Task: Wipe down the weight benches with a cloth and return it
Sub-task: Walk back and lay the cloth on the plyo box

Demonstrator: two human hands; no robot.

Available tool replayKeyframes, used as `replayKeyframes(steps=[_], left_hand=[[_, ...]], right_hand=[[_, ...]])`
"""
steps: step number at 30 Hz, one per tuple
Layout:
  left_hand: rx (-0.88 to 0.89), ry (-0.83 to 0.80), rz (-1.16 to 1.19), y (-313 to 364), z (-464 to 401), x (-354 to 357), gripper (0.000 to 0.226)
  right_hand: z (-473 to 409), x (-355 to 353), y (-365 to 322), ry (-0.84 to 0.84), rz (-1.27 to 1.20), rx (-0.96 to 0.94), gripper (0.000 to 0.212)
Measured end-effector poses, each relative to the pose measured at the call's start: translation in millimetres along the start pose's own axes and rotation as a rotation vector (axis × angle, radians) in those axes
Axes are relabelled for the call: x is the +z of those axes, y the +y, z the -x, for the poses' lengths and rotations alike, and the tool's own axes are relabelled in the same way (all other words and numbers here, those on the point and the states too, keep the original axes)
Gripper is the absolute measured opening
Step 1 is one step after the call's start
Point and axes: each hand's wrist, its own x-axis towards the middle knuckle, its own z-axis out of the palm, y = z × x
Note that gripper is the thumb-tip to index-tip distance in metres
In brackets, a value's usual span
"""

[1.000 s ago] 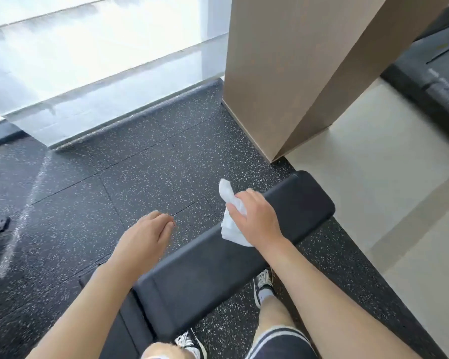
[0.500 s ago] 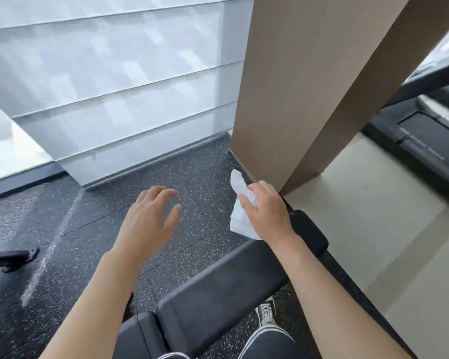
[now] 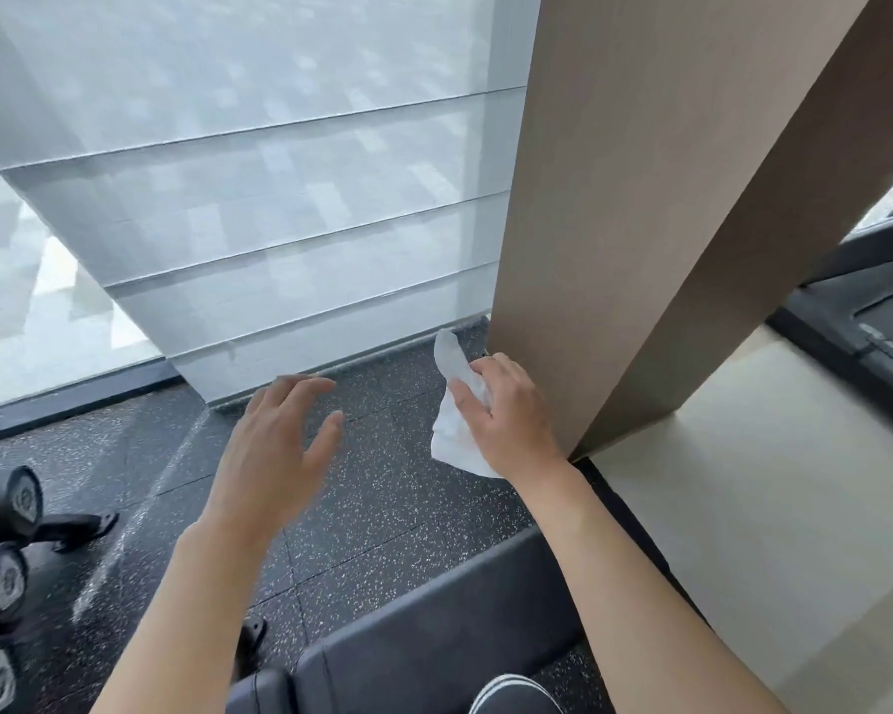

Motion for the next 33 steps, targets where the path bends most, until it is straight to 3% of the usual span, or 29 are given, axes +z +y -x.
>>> replayKeyframes(steps=[10, 19, 27, 33], left_hand=[[-0.253, 0.134, -0.085, 39, 18, -2, 0.043], [-0.468, 0.329, -0.208, 50, 98, -42, 0.043], [-0.642, 0.503, -0.303, 70, 219, -87, 0.049], [-0.821, 0.613, -0.369, 97, 367, -98, 0.059]], right_hand=[[-50, -2, 16, -0.153, -0.122, -0.149, 0.033], [-53, 18, -45, -0.341, -0.273, -0.333, 0.034], [11, 25, -132, -0.449, -0.391, -0.506, 0.029], [117, 22, -200, -0.559, -0.422, -0.67, 0.024]])
